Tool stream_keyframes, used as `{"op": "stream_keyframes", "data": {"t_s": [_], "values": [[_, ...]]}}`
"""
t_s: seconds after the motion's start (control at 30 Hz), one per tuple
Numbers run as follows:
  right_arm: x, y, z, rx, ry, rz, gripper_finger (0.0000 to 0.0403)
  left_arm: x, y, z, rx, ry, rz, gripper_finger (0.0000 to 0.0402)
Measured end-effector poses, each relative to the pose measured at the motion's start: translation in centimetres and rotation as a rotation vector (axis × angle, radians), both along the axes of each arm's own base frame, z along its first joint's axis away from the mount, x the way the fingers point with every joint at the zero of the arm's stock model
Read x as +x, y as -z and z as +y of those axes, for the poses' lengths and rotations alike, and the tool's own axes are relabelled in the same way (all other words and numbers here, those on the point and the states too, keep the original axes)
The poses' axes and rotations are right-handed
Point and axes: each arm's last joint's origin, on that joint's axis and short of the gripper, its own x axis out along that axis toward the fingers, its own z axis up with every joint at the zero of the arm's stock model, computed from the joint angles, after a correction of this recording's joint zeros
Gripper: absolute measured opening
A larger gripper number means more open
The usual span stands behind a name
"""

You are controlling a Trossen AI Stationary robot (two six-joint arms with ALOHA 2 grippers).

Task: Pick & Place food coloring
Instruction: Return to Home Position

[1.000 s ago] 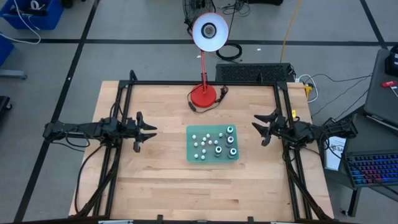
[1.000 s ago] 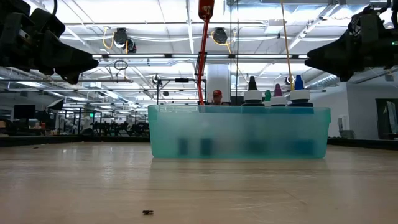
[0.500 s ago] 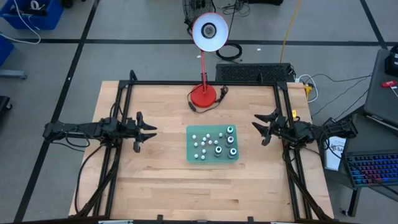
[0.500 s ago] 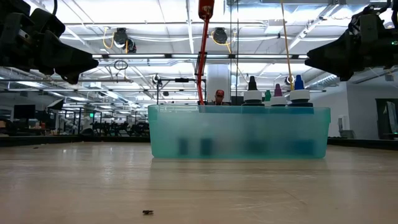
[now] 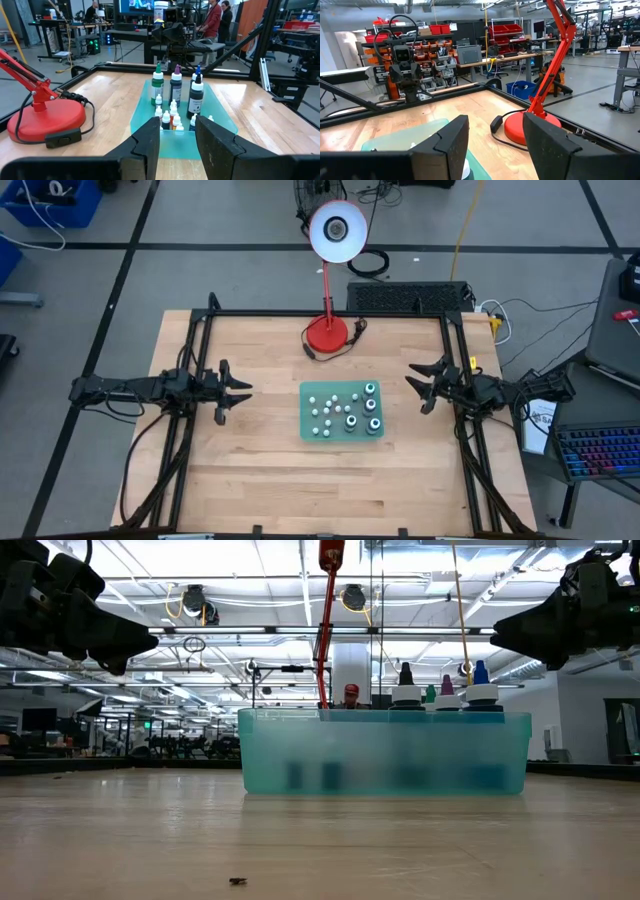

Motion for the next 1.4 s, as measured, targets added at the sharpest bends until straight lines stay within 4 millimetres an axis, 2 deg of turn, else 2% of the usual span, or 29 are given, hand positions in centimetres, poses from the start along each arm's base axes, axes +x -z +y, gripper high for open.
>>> {"op": "stream_keyframes", "data": {"t_s": [1.4], "values": [[0.00, -0.02, 0.00, 0.000, 0.000, -0.002, 0.0174, 0.00, 0.00, 0.00, 0.000, 0.000, 0.000, 0.0127]]}}
